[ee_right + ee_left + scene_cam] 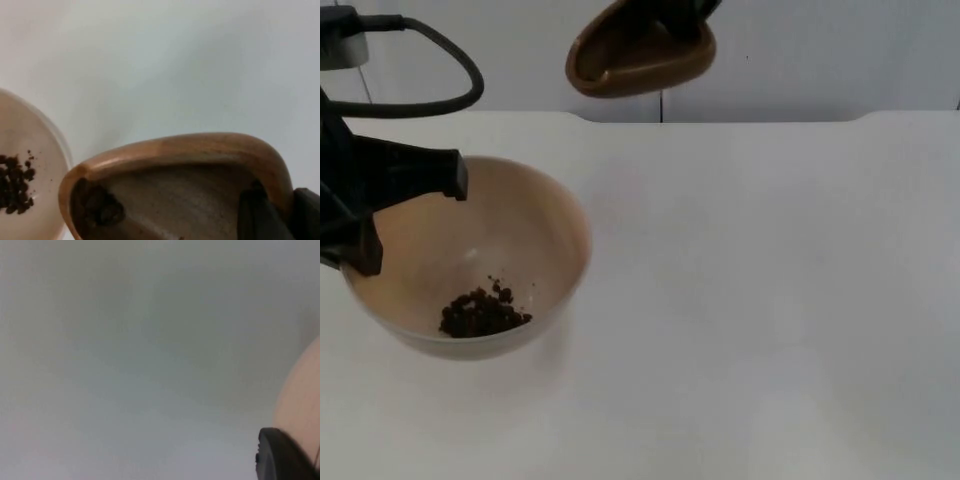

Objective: Pick up the bowl with the left hand and pour the coffee beans from the cup into the bowl with the right hand.

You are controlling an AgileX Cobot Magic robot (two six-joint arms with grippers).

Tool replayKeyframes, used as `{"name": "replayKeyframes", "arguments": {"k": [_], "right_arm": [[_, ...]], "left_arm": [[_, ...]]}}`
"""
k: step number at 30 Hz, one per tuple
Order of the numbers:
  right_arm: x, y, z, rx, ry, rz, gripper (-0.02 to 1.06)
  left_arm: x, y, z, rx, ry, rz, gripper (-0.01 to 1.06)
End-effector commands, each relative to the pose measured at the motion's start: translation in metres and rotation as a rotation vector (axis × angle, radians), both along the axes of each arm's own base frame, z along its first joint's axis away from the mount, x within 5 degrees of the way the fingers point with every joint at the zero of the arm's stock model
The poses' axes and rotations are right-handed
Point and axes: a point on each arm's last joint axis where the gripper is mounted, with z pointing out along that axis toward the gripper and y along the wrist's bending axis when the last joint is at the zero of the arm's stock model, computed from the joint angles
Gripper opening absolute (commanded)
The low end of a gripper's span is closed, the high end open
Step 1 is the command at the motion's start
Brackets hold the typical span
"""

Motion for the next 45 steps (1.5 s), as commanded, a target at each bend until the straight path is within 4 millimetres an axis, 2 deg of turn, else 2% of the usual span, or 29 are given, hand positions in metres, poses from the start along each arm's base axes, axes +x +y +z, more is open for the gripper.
{"name": "replayKeyframes", "arguments": {"k": [1,10,13,16,19,21,24,25,27,30,31,36,45], "right_arm": [[0.001,-0.004,0.007,0.013,-0.009,-0.002,0.00],[0.011,-0.019,-0.002,-0.009,0.012,-0.042,0.00],[0.018,-0.034,-0.025,-0.029,0.097,-0.081,0.00],[0.022,-0.042,-0.036,-0.042,0.135,-0.103,0.00],[0.028,-0.056,-0.058,-0.057,0.171,-0.152,0.00],[0.028,-0.058,-0.061,-0.060,0.178,-0.158,0.00],[0.031,-0.066,-0.083,-0.064,0.186,-0.189,0.00],[0.030,-0.067,-0.095,-0.067,0.196,-0.198,0.00],[0.029,-0.068,-0.099,-0.067,0.196,-0.204,0.00],[0.024,-0.071,-0.124,-0.068,0.212,-0.221,0.00],[0.024,-0.071,-0.124,-0.068,0.212,-0.221,0.00],[0.015,-0.075,-0.152,-0.072,0.228,-0.234,0.00],[0.004,-0.082,-0.180,-0.065,0.234,-0.263,0.00]], "left_arm": [[0.000,-0.002,0.004,-0.006,-0.022,-0.013,0.00],[0.003,-0.010,0.003,-0.080,-0.045,-0.086,0.00],[0.007,-0.012,-0.007,-0.073,-0.011,-0.085,0.00],[0.009,-0.013,-0.013,-0.067,0.009,-0.084,0.00],[0.016,-0.016,-0.029,-0.060,0.036,-0.083,0.00],[0.018,-0.017,-0.032,-0.064,0.041,-0.080,0.00],[0.023,-0.020,-0.047,-0.064,0.060,-0.086,0.00],[0.025,-0.021,-0.052,-0.060,0.072,-0.086,0.00],[0.026,-0.022,-0.057,-0.057,0.081,-0.086,0.00],[0.031,-0.024,-0.071,-0.054,0.093,-0.086,0.00],[0.031,-0.024,-0.071,-0.054,0.093,-0.086,0.00],[0.035,-0.026,-0.087,-0.047,0.108,-0.090,0.00],[0.038,-0.027,-0.095,-0.051,0.099,-0.091,0.00]]}}
